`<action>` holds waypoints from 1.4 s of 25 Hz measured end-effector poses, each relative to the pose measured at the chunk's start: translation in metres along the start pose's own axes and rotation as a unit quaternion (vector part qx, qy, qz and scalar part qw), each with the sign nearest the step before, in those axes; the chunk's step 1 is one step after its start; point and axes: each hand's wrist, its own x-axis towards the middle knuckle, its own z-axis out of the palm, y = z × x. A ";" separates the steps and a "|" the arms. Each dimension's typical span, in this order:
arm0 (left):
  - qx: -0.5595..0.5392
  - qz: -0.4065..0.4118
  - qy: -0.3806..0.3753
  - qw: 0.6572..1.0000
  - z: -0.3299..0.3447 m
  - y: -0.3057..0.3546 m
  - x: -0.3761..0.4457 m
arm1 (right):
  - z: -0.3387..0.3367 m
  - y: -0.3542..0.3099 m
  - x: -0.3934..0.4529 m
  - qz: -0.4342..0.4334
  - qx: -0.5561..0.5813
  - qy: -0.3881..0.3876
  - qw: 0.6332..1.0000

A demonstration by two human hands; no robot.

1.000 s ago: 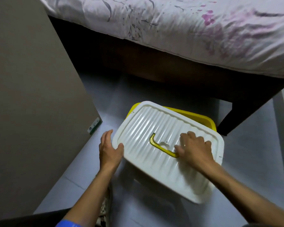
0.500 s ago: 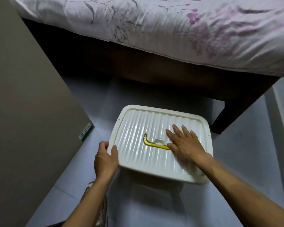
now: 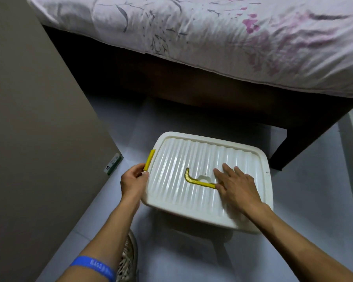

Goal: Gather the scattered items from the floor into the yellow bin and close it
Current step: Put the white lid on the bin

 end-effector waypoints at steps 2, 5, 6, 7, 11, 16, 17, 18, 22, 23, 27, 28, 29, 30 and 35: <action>0.268 0.176 0.026 0.947 0.009 0.015 -0.012 | -0.005 0.003 -0.001 -0.026 0.034 0.004 0.999; 0.322 0.340 -0.171 0.867 0.057 0.034 -0.063 | -0.006 0.020 -0.022 0.046 0.219 0.101 0.969; 0.356 0.348 -0.225 0.838 0.071 0.032 -0.078 | 0.000 0.026 -0.035 0.142 0.271 0.150 0.940; 0.393 0.353 -0.244 0.813 0.082 0.026 -0.088 | 0.006 0.038 -0.048 0.258 0.335 0.165 0.891; 0.412 0.341 -0.233 0.812 0.088 0.009 -0.090 | 0.017 0.061 -0.078 0.445 0.662 0.057 0.601; 0.412 0.330 -0.252 0.812 0.092 0.006 -0.086 | 0.013 0.041 -0.086 0.355 0.475 0.218 0.775; 0.380 0.322 -0.248 0.831 0.089 0.006 -0.088 | 0.015 0.040 -0.092 0.334 0.503 0.207 0.770; 0.330 0.311 -0.215 0.865 0.083 0.005 -0.090 | 0.017 0.040 -0.100 0.325 0.539 0.185 0.755; 0.173 0.067 0.127 0.974 0.030 -0.025 -0.093 | 0.033 0.029 -0.125 0.399 0.598 0.068 0.691; 0.116 -0.021 0.145 0.982 0.018 -0.034 -0.091 | 0.037 0.023 -0.129 0.403 0.637 0.045 0.655; -0.137 -0.130 0.057 0.980 0.004 -0.038 -0.078 | 0.045 0.016 -0.134 0.380 0.723 0.061 0.574; -0.150 -0.141 0.050 0.977 0.003 -0.034 -0.072 | 0.047 0.018 -0.130 0.376 0.722 0.077 0.575; -0.153 -0.151 0.040 0.976 0.005 -0.030 -0.066 | 0.049 0.022 -0.124 0.375 0.721 0.090 0.576; -0.156 -0.157 0.031 0.975 0.009 -0.024 -0.057 | 0.049 0.027 -0.115 0.374 0.720 0.099 0.576; -0.180 -0.154 -0.001 0.972 0.066 0.032 -0.002 | 0.037 0.073 -0.042 0.357 0.724 0.127 0.576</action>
